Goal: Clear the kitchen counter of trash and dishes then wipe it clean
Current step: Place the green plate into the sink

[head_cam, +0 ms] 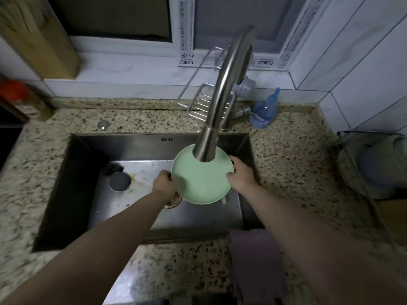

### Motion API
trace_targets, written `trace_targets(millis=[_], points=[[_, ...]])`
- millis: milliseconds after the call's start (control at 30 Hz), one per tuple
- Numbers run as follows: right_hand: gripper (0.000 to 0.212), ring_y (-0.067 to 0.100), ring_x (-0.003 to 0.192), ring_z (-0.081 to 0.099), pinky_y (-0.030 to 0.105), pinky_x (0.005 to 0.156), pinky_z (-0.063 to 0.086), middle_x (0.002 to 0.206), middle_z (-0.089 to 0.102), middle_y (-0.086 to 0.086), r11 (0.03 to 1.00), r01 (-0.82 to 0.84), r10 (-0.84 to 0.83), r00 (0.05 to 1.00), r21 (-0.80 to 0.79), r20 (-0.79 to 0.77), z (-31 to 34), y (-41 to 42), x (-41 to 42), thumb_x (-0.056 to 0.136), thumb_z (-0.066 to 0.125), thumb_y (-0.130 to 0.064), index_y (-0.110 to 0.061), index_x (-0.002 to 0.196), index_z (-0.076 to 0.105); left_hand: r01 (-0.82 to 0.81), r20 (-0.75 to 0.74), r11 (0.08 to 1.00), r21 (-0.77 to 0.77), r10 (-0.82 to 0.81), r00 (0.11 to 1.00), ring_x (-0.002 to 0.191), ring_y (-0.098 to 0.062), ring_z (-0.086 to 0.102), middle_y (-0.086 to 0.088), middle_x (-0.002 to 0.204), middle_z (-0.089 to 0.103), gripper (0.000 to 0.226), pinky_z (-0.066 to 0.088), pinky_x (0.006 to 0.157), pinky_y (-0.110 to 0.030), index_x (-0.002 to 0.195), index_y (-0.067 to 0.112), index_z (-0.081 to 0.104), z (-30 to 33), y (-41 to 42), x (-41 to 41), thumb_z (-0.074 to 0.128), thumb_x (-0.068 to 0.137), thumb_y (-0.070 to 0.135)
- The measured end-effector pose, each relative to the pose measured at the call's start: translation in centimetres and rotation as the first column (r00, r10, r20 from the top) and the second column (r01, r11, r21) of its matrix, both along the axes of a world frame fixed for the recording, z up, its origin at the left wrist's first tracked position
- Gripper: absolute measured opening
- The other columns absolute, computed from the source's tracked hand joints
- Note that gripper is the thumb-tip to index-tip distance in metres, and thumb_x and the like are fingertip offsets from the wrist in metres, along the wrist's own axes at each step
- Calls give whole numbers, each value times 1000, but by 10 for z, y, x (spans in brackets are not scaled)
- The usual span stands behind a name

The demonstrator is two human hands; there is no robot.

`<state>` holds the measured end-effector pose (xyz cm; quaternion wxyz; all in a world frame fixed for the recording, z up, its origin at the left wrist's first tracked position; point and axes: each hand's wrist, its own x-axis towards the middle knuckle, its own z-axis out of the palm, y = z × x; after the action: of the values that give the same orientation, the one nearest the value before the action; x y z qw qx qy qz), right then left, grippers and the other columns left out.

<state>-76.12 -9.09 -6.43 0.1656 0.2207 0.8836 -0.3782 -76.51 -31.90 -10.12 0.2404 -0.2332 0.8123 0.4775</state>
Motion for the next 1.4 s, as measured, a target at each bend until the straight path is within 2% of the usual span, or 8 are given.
trace_targets(millis=[167, 400, 500, 633, 733, 933, 1100, 1400], points=[[48, 25, 114, 63, 25, 91, 48, 117, 69, -4, 992, -100, 94, 993, 79, 77, -5, -78, -5, 80, 46, -32, -49, 124, 57, -88, 108, 989, 122, 75, 991, 93, -42, 65, -22, 108, 61, 22, 59, 74, -50, 85, 20, 45, -23, -91, 1, 65, 82, 26], [49, 29, 114, 59, 38, 98, 51, 127, 62, 0, 993, -78, 93, 975, -83, 203, -42, -173, -12, 86, 51, -11, -24, 132, 59, -262, 191, 947, 185, 227, 955, 83, -37, 61, -20, 98, 62, 30, 57, 79, -50, 88, 13, 58, -43, -179, 5, 68, 60, 21], [43, 31, 110, 60, 42, 92, 54, 118, 60, 4, 981, 109, -57, 953, -159, 299, -61, -200, -13, 89, 50, -6, -21, 128, 61, -313, 212, 930, 195, 272, 939, 78, -30, 53, -16, 95, 60, 13, 52, 76, -48, 83, 19, 58, -55, -200, 6, 67, 78, 11], [31, 27, 106, 64, 39, 81, 59, 118, 66, 8, 899, 350, -209, 871, -262, 446, -86, -218, -4, 89, 53, -2, -13, 116, 65, -276, 229, 941, 197, 230, 946, 76, -27, 53, -18, 97, 60, 27, 46, 71, -36, 118, 0, 61, -91, -220, 8, 57, 91, -2], [30, 26, 101, 64, 29, 59, 52, 119, 65, 12, 874, 427, -248, 803, -233, 542, -97, -223, 7, 90, 58, -9, -9, 120, 62, -243, 278, 952, 189, 185, 943, 91, -25, 58, -18, 107, 64, 34, 53, 89, -41, 125, 1, 59, -104, -226, 11, 57, 91, 0], [27, 27, 107, 60, 38, 89, 53, 121, 62, 11, 872, 445, -228, 739, -206, 634, -127, -220, 17, 90, 57, -17, -12, 116, 55, -238, 315, 953, 187, 171, 933, 93, -36, 64, -28, 111, 66, 45, 37, 54, -22, 123, 1, 58, -116, -217, 9, 66, 79, 7], [22, 24, 107, 55, 39, 101, 46, 119, 58, 7, 862, 454, -193, 707, -227, 680, -147, -223, 20, 94, 54, -21, -18, 115, 52, -183, 364, 977, 114, 131, 922, 112, -39, 62, -15, 123, 66, 57, 52, 96, -52, 118, 20, 64, -170, -226, 4, 61, 62, 32], [41, 30, 128, 48, 37, 104, 41, 131, 52, 13, 858, 467, -204, 693, -215, 691, -173, -225, 15, 98, 49, -13, -5, 138, 46, -115, 362, 991, 71, 81, 929, 119, -39, 57, -16, 131, 60, 77, 47, 102, -49, 132, 15, 59, -146, -208, -2, 46, 57, 30]])
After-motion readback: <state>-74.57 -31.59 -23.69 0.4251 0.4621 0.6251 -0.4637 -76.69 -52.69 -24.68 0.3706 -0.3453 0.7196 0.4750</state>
